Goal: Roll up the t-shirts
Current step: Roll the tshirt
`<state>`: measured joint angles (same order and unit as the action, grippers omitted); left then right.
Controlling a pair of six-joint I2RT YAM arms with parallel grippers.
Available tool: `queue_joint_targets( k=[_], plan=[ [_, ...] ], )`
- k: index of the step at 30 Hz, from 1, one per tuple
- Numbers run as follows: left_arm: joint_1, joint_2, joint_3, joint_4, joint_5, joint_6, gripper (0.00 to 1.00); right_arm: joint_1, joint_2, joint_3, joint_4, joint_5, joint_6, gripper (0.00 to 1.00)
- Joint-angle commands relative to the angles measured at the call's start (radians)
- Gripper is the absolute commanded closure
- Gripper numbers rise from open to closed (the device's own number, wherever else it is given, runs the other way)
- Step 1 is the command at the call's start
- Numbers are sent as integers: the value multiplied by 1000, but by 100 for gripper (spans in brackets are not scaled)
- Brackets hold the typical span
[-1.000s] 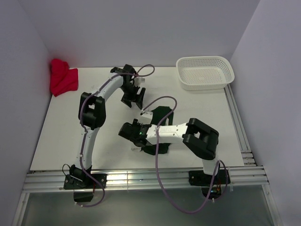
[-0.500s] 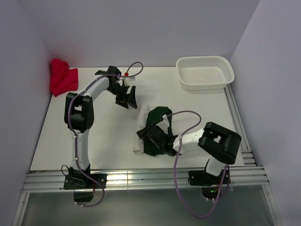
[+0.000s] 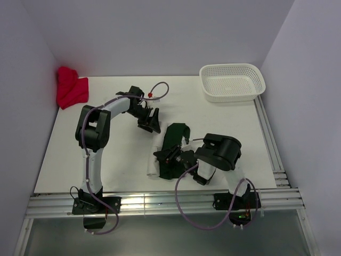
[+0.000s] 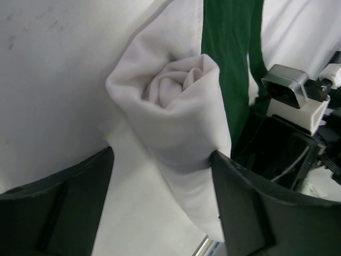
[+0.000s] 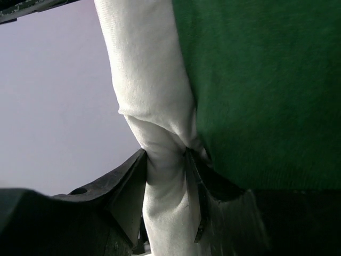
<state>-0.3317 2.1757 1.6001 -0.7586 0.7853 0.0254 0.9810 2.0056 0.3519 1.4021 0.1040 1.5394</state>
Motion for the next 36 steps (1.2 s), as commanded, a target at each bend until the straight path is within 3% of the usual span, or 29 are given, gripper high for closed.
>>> queue_joint_targets(
  k=[1,3,6,7,9,10,12,13,16,19,22,30,36],
  plan=[
    [-44,-18,-14,84,-110,-18,23,-1,100,-39,104,-99,45,59],
    [-53,-13,-11,90,-176,-82,29,-4,114,-42,106,-99,50,59],
    [-56,-4,26,64,-288,-119,47,-7,67,-34,-3,-99,24,60],
    [-59,2,37,52,-319,-123,60,-7,20,-28,-106,-99,-8,60],
    [-69,6,60,19,-391,-128,69,-7,-34,5,-237,-84,-44,60],
    [-72,9,67,13,-411,-130,78,-4,-94,21,-384,-76,-80,60],
    [-82,7,87,-13,-461,-128,84,4,-151,73,-536,-46,-120,60],
    [-86,10,95,-24,-475,-127,87,11,-203,94,-695,-8,-160,60],
    [-92,16,121,-47,-520,-127,87,59,-272,185,-976,75,-215,60],
    [-99,25,146,-70,-553,-122,89,122,-306,220,-1115,111,-214,61],
    [-105,32,158,-79,-575,-120,89,180,-332,203,-1161,128,-193,64],
    [-121,45,201,-111,-621,-124,89,315,-326,354,-1448,184,-196,65],
    [-135,68,225,-133,-655,-117,87,367,-427,367,-1560,230,-185,63]
  ],
)
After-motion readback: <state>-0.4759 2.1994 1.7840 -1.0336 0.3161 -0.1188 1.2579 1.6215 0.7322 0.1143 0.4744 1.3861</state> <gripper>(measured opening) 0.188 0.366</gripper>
